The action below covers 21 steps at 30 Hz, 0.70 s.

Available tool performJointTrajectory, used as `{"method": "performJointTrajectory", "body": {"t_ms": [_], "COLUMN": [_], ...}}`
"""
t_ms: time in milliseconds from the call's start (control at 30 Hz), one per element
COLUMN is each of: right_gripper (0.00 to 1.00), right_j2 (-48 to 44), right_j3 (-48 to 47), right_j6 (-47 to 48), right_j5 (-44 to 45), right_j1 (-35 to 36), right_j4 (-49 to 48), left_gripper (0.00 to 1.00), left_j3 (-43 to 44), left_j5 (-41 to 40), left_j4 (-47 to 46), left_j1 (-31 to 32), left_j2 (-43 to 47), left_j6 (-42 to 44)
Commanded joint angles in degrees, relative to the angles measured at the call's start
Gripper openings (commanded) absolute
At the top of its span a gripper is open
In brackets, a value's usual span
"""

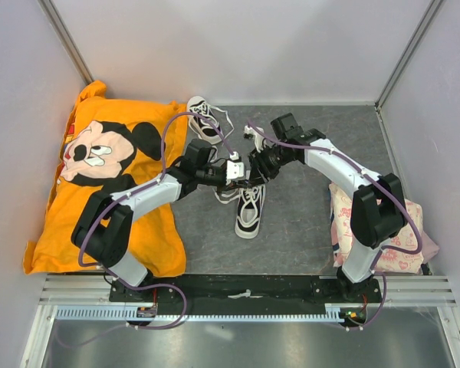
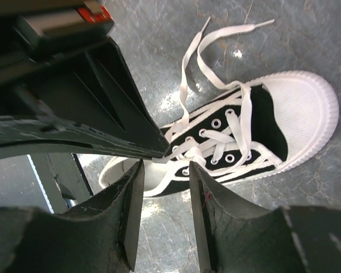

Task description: Tie the shoes

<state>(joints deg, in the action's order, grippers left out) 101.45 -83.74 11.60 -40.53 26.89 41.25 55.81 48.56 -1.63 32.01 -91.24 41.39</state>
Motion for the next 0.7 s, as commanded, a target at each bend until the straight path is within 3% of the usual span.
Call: {"method": "performJointTrajectory", "body": {"t_ms": [0,367,667], "right_gripper": [0.44,0.47,0.41], "right_j2": [-0.11,0.24,-1.25], "right_j3": [1.83,4.64,7.62], "right_j6": [1.06,0.01,0.44], "right_j5": [-2.01,-0.69,-0.6], "right_j1": [0.35,0.61,0.7], "right_j4": [-2.67,-8.29,-12.5], "left_gripper": [0.02,0.02,0.02], "left_j3": [0.44,1.14,2.28], "left_j5": [0.84,0.93,1.36], "left_j4": [-1.45,-1.45,-1.01], "left_j1": [0.33,0.33,0.07], "left_j2": [0.19,-0.78,-2.1], "left_j6": [1.07,0.98,-0.87]}}
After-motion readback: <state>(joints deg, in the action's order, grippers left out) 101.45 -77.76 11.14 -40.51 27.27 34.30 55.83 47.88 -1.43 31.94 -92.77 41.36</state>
